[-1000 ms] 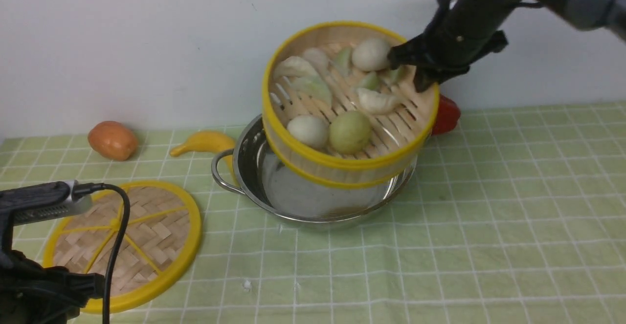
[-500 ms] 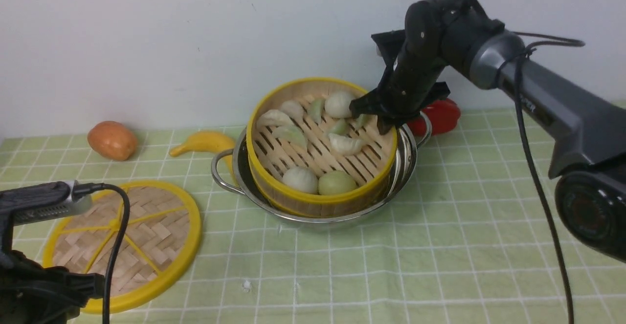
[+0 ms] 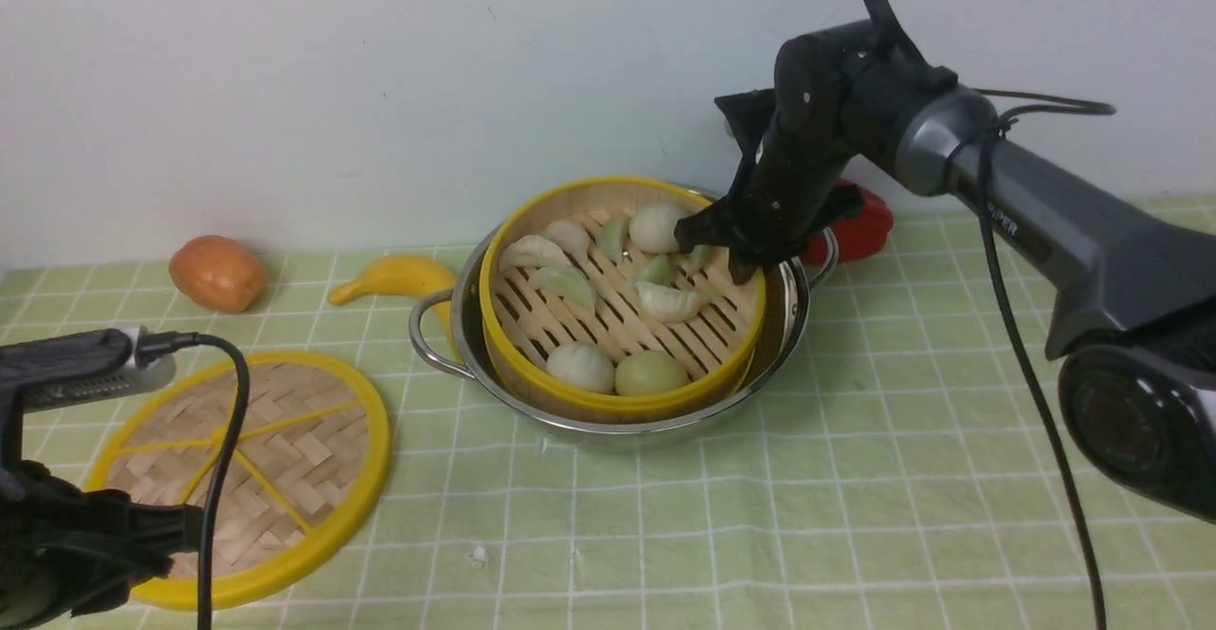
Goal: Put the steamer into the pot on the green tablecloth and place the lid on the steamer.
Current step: 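Place the bamboo steamer basket of food into the steel pot with the right gripper, then grasp the bamboo steamer lid lying on the table by its centre knob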
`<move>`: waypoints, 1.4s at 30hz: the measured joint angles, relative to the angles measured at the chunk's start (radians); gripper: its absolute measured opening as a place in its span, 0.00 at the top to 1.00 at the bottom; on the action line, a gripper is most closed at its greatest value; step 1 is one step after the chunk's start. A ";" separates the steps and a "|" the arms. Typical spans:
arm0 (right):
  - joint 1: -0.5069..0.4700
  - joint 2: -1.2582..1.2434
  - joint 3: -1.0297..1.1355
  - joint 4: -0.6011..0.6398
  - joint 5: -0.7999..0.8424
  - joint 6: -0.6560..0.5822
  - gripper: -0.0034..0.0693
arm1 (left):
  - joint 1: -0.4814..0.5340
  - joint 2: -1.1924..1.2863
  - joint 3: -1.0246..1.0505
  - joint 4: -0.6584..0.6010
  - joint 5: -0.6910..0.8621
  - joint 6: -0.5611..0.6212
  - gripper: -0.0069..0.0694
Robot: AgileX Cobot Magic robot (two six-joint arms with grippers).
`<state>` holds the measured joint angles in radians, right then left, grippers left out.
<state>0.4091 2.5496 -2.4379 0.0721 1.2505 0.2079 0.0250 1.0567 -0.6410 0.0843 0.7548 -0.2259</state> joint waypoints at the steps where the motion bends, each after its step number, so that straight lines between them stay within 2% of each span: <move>1: 0.000 0.000 0.000 0.002 -0.001 0.000 0.84 | 0.000 0.002 -0.009 0.002 0.000 0.000 0.65; 4: 0.000 0.000 -0.004 0.021 -0.004 0.000 0.77 | 0.000 0.011 -0.050 0.012 0.003 0.000 0.65; 10: 0.000 -0.015 -0.005 0.045 -0.008 -0.004 0.48 | 0.000 0.072 -0.201 0.063 0.079 0.000 0.59; 11: 0.000 -0.016 -0.005 0.045 -0.009 -0.004 0.47 | 0.000 0.075 -0.206 0.065 0.083 0.000 0.59; 14: 0.000 -0.061 -0.006 0.044 -0.013 -0.008 0.34 | 0.000 0.139 -0.273 0.074 0.128 0.000 0.55; 17: -0.001 -0.121 -0.006 0.033 -0.013 -0.024 0.28 | 0.000 0.206 -0.306 0.077 0.137 0.000 0.54; 24: -0.020 -0.346 0.109 -0.002 -0.025 -0.052 0.26 | 0.000 0.363 -0.353 0.099 0.103 0.000 0.54; 28: -0.049 -0.614 0.380 -0.043 -0.026 -0.076 0.27 | 0.000 0.494 -0.416 0.100 0.055 0.000 0.54; 29: -0.051 -0.627 0.380 -0.043 -0.026 -0.076 0.27 | 0.000 0.507 -0.420 0.100 0.053 0.000 0.54; 33: -0.073 -0.931 0.685 -0.091 -0.022 -0.086 0.32 | 0.000 0.658 -0.513 0.111 0.052 0.000 0.54; 40: -0.075 -1.314 0.937 -0.123 -0.019 -0.086 0.41 | 0.000 0.799 -0.606 0.160 0.081 0.000 0.54; 42: -0.075 -1.359 0.960 -0.123 -0.019 -0.086 0.42 | 0.000 0.812 -0.612 0.162 0.082 0.000 0.54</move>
<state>0.3342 1.1908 -1.4774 -0.0510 1.2319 0.1223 0.0250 1.8686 -1.2529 0.2466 0.8365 -0.2259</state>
